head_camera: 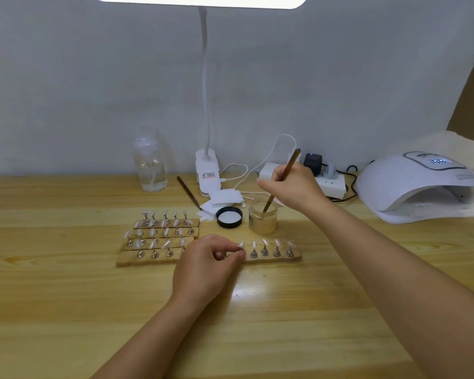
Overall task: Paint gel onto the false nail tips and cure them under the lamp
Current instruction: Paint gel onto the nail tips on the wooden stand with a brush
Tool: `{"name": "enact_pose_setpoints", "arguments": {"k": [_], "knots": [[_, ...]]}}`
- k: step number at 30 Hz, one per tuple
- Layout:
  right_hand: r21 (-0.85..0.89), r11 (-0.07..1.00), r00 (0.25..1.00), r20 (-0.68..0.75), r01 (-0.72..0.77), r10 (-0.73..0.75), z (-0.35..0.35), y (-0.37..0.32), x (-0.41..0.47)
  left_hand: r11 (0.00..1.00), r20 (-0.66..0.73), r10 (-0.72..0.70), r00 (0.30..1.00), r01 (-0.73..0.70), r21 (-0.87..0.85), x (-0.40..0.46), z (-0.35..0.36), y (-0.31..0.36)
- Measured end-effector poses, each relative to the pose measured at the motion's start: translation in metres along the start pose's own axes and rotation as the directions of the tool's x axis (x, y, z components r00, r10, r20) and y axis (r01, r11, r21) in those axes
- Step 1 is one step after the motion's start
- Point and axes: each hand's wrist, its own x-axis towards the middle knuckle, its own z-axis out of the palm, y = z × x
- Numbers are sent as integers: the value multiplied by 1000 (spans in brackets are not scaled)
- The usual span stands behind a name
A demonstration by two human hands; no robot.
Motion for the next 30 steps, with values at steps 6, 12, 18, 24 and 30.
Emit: {"name": "enact_pose_setpoints", "arguments": {"k": [6,12,18,24,30], "knots": [[91,994,996,-62,-63,69,-6,3,-3,1000,1,-7,1000,7,-12,0,0,2],[376,904,939,-187,-204,290,-17,11,-6,1000,-8,-9,1000,9,3,-1,1,2],[413,879,926,-177,-239,334,-19,20,-11,1000,-11,-19,1000,18,-11,-2,1,3],[406,889,924,-215,-210,316,-31,22,-15,999,-36,-19,999,18,-30,-1,1,3],[607,795,907,-331,-7,261,-40,5,-34,1000,-27,-4,1000,5,21,0,3,3]]}}
